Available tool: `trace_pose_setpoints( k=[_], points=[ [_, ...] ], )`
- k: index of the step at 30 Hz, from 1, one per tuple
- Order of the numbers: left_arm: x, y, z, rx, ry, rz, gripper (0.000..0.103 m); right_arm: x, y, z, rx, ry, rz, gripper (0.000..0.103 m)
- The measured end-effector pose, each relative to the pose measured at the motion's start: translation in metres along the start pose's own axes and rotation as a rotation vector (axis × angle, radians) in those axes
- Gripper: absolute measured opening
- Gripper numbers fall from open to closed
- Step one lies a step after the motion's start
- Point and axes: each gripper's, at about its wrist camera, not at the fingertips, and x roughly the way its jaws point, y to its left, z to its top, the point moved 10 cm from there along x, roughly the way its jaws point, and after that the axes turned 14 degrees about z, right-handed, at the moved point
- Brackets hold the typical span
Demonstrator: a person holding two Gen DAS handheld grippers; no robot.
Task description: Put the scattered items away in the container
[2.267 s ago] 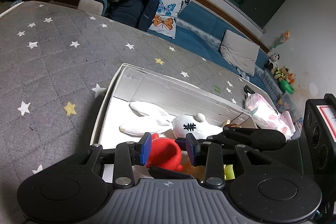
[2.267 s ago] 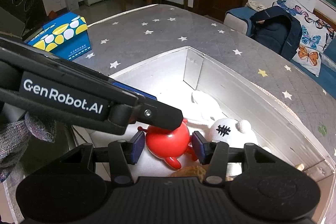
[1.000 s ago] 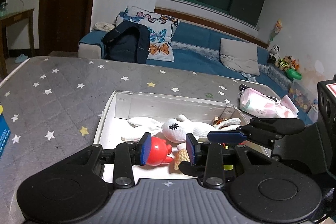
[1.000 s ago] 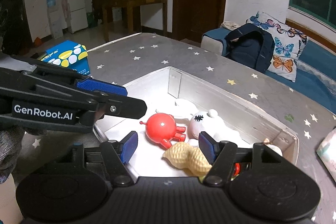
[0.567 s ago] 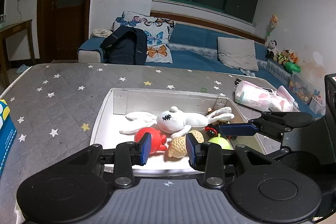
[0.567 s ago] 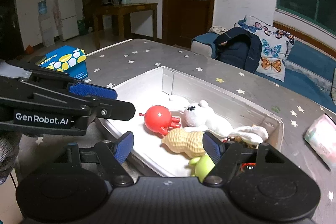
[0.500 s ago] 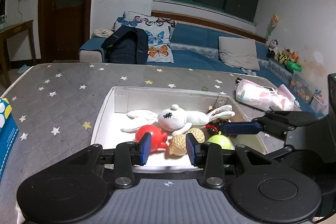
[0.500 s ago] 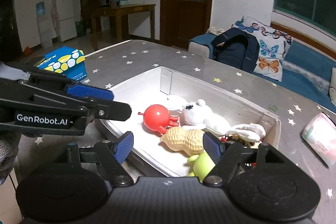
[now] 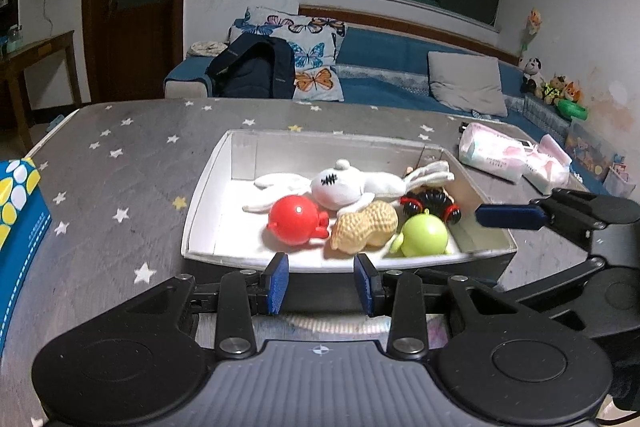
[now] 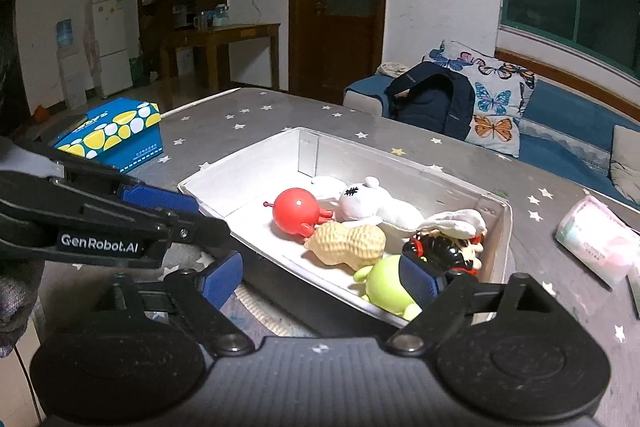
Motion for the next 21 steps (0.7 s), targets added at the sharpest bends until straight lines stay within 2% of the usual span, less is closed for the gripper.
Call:
trace_pose_setpoints(
  k=[4, 9, 11, 21],
  points=[
    [-0.002, 0.0, -0.008, -0.001, 0.009, 0.003, 0.038, -0.006, 0.001, -0.004, 0.007, -0.01, -0.013, 0.098],
    [-0.004, -0.001, -0.015, 0.01, 0.017, 0.01, 0.038, -0.013, 0.005, -0.008, -0.011, -0.023, -0.031, 0.099],
    [-0.004, -0.003, -0.017, 0.019, 0.016, 0.016, 0.038, -0.016, 0.006, -0.01, -0.008, -0.03, -0.034, 0.103],
    [-0.006, -0.008, -0.028, 0.051, 0.011, 0.041, 0.038, -0.022, 0.008, -0.017, 0.009, -0.056, -0.049, 0.103]
  ],
)
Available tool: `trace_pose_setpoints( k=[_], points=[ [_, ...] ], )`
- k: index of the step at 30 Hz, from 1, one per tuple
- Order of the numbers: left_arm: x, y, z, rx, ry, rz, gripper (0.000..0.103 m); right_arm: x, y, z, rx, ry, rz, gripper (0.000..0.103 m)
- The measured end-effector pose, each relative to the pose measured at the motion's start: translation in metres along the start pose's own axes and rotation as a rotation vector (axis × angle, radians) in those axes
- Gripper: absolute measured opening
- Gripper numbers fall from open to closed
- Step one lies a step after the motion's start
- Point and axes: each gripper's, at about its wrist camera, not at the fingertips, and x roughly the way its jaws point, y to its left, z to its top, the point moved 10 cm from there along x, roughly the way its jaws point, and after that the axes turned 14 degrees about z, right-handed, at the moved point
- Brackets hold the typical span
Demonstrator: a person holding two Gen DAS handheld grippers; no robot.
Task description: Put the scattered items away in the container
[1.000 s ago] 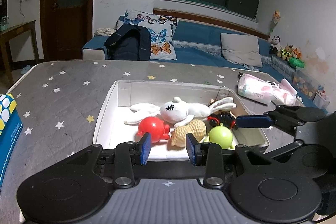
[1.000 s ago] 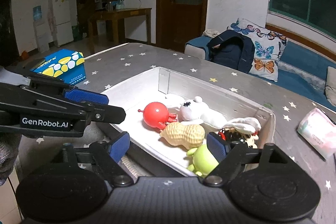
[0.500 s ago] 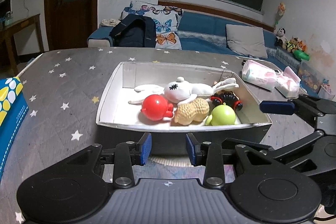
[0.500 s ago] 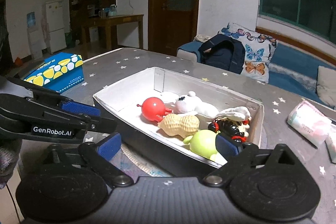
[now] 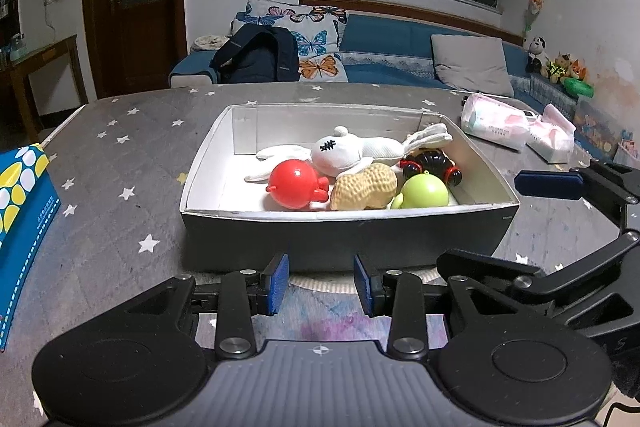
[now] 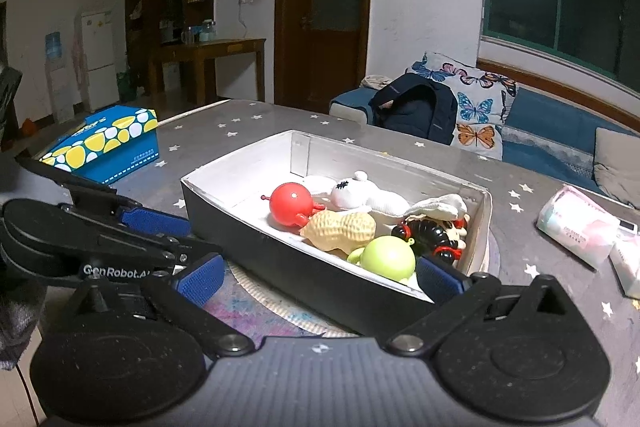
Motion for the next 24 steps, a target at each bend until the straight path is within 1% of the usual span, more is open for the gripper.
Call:
trace_pose_setpoints(
  k=[12, 24],
  points=[
    [-0.001, -0.001, -0.008, 0.009, -0.002, 0.019, 0.038, -0.008, 0.002, -0.011, 0.051, -0.025, -0.015, 0.103],
    [-0.002, 0.002, -0.01, 0.01, -0.027, 0.061, 0.038, 0.001, -0.007, -0.03, 0.136, 0.006, -0.057, 0.103]
  ],
)
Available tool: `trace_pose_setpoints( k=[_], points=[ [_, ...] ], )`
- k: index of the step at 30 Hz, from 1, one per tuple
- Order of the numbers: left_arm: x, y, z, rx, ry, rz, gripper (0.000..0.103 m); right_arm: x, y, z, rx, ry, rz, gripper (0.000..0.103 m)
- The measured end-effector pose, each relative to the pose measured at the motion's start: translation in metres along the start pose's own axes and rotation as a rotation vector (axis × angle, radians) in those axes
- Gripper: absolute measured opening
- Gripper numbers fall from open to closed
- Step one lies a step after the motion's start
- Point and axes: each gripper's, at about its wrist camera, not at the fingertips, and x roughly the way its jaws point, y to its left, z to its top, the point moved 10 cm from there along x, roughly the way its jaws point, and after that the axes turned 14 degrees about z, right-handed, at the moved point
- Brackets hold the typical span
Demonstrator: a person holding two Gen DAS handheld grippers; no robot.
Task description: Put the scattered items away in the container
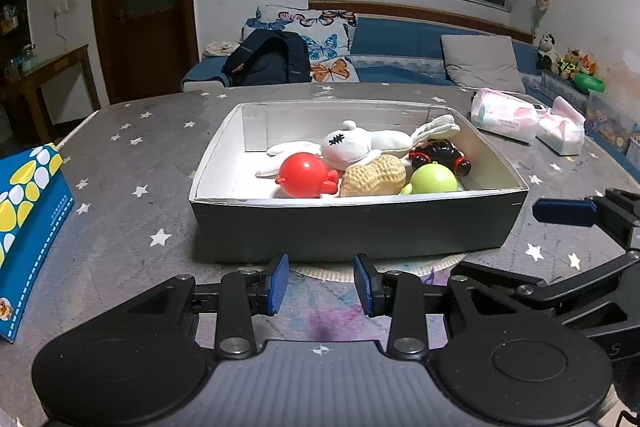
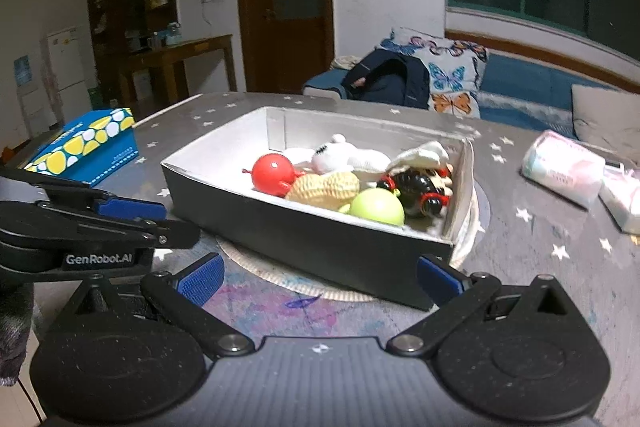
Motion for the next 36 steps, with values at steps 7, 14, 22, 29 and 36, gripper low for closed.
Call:
trace_pose_setpoints(
  k=[7, 14, 22, 29, 36],
  points=[
    [0.001, 0.001, 0.002, -0.003, -0.022, 0.032, 0.038, 0.004, -0.009, -0.009, 0.075, 0.011, -0.023, 0.103],
    [0.005, -0.001, -0.001, -0.002, -0.013, 0.049, 0.038, 0.007, -0.011, -0.016, 0.097, 0.02, -0.046, 0.103],
    [0.006, -0.005, -0.002, 0.002, -0.008, 0.052, 0.038, 0.01, -0.013, -0.02, 0.111, 0.025, -0.055, 0.103],
    [0.01, -0.007, -0.002, 0.007, -0.002, 0.063, 0.038, 0.013, -0.014, -0.023, 0.126, 0.031, -0.053, 0.103],
    [0.015, -0.007, -0.003, 0.013, 0.011, 0.072, 0.038, 0.017, -0.017, -0.026, 0.139, 0.038, -0.052, 0.103]
  ],
)
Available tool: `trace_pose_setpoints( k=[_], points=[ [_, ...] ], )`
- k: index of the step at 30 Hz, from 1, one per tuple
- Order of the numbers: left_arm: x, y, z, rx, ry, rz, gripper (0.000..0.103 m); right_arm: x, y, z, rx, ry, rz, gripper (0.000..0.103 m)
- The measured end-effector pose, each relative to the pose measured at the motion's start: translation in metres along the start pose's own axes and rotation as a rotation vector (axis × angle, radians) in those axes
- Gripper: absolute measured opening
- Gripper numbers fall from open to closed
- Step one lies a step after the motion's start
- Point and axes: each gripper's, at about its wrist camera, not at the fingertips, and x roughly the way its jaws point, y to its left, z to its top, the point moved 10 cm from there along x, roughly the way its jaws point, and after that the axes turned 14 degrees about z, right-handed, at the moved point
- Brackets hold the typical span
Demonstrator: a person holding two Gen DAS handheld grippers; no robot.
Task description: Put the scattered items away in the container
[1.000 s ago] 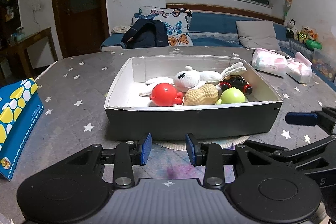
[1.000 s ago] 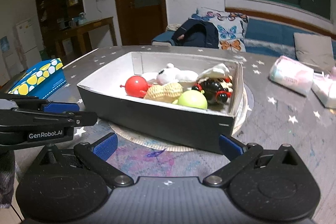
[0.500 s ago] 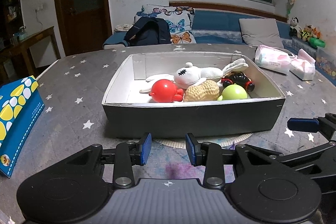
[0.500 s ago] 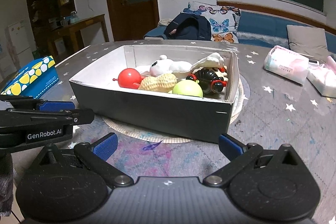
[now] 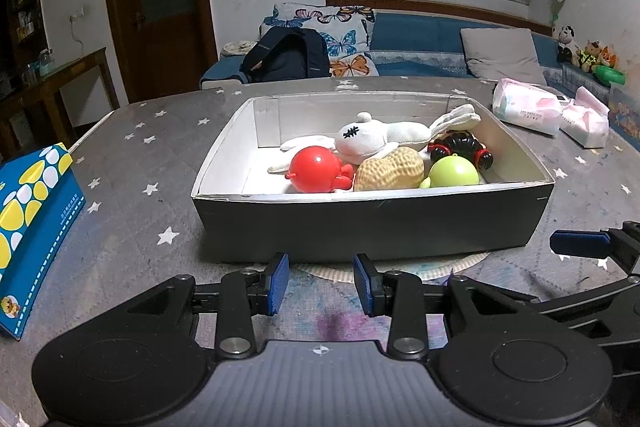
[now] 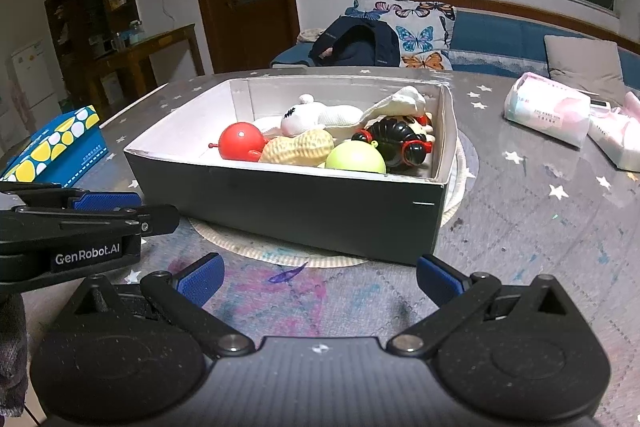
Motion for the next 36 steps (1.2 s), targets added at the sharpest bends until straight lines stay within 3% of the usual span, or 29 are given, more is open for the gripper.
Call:
trace_pose_setpoints(
  k=[36],
  points=[
    [0.017, -0.006, 0.001, 0.012, 0.023, 0.025, 0.038, 0.014, -0.009, -0.004, 0.027, 0.025, -0.006, 0.103]
  ],
)
